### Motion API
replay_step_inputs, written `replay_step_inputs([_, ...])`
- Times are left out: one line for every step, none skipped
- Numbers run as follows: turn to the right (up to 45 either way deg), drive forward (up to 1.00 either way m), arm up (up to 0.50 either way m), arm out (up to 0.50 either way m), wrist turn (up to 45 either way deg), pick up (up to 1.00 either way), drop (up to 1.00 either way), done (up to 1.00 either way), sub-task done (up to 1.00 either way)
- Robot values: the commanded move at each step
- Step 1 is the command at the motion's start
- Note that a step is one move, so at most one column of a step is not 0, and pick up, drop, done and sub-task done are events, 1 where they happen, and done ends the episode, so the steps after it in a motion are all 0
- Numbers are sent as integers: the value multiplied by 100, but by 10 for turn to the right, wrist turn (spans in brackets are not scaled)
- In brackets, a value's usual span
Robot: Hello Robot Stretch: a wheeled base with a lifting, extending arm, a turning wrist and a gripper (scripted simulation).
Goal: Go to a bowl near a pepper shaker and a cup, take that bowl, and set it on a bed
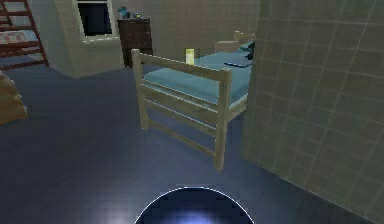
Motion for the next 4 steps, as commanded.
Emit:
replay_step_inputs([-30,0,0,0,0,0,0,0,0])
replay_step_inputs([450,0,0,0,0,0,0,0,0])
replay_step_inputs([450,0,0,0,0,0,0,0,0])
replay_step_inputs([450,0,0,0,0,0,0,0,0])
